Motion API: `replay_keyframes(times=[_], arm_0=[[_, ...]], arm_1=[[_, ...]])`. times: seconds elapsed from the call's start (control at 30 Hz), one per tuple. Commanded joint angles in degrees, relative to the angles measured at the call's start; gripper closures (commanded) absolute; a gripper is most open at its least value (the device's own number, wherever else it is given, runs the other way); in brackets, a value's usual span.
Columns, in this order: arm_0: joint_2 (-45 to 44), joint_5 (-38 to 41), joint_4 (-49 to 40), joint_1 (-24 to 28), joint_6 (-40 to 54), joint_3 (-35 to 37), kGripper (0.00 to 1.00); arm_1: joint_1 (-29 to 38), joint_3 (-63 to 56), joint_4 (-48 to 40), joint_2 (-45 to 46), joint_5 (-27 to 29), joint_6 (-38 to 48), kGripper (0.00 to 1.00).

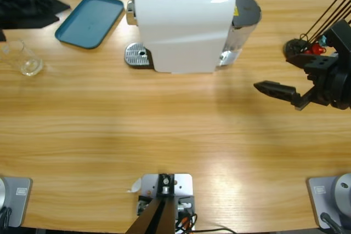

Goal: Pour coffee

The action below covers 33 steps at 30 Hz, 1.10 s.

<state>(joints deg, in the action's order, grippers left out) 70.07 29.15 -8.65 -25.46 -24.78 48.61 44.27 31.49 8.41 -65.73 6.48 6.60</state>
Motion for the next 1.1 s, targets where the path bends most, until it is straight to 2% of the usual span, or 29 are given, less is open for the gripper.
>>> replay_keyframes(times=[0.03,0.13,0.27,0.43,0.77,0.9,1.1], arm_0=[[12.2,16.8,7.6,9.3,-8.3,2.4,0.231],[18.8,23.8,14.0,11.5,-12.2,3.4,0.23],[25.4,25.7,25.6,11.8,-18.9,3.5,0.23],[32.9,33.2,37.7,11.7,-25.9,2.6,0.233],[37.5,34.0,46.0,11.3,-29.3,0.2,0.236],[38.9,34.0,50.8,10.6,-32.1,0.2,0.269],[38.4,34.0,52.4,9.8,-33.2,-0.2,0.271]], arm_1=[[0.5,0.8,2.8,3.5,1.4,1.2,0.018],[0.5,0.5,2.7,4.4,2.1,1.3,0.018],[0.5,0.3,2.6,4.7,2.7,1.3,0.018],[0.5,0.2,2.3,4.6,3.0,1.3,0.023],[0.5,-0.4,2.3,6.4,3.3,1.3,0.028],[0.5,-0.5,2.3,6.6,3.3,1.3,0.033],[0.5,-0.5,2.3,6.4,3.3,1.3,0.036]])
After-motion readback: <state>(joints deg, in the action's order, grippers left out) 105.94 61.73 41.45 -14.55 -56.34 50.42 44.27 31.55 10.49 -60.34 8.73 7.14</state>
